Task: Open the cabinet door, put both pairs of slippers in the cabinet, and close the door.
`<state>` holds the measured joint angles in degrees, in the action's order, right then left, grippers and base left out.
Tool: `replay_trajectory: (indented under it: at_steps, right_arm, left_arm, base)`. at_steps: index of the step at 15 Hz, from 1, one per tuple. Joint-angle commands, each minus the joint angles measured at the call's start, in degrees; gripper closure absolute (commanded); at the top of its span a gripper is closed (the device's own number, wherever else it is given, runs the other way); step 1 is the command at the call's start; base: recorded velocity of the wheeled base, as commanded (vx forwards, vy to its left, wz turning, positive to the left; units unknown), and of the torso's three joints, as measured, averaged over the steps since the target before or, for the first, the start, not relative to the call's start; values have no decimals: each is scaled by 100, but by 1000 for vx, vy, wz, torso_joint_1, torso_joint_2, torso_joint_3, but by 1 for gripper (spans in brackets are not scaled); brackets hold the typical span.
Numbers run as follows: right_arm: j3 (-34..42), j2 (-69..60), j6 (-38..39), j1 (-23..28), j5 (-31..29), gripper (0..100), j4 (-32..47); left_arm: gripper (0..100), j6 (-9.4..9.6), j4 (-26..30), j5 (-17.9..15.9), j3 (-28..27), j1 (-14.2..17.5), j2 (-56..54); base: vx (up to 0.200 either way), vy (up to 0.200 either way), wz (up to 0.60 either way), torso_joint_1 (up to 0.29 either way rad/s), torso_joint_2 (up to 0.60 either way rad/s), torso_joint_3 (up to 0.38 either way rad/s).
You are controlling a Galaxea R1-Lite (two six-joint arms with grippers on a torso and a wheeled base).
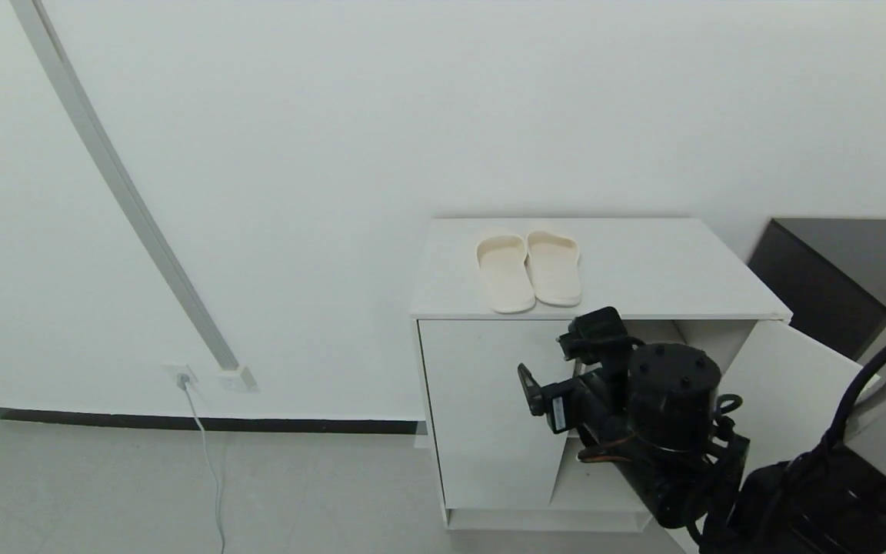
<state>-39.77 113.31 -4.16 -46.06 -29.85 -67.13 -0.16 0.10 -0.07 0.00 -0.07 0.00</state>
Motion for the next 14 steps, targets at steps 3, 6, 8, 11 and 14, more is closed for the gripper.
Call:
replay_trajectory:
  at_steps: [3, 6, 8, 11, 14]
  right_arm:
    - [-1807, -723, 688, 44, -117, 0, 2635]
    - [-2870, -688, 1374, 44, -346, 0, 4024]
    - [-2879, -635, 1787, 44, -346, 0, 4270]
    - [-2756, -424, 2007, 88, -328, 0, 4261]
    - [-2747, -318, 2024, 114, -354, 0, 4173]
  left_arm:
    - [100, -19, -1, -1, 0, 7, 0]
    - [100, -19, -1, -1, 0, -1, 9]
    - [100, -28, -1, 7, 0, -1, 9]
    - [100, -19, -1, 7, 0, -1, 9]
    - [100, -19, -1, -1, 0, -1, 9]
  base:
    - [0, 0, 0, 0, 0, 0]
    - [0, 0, 0, 0, 0, 0]
    - [0, 0, 0, 0, 0, 0]
    - [0, 0, 0, 0, 0, 0]
    - [0, 0, 0, 0, 0, 0]
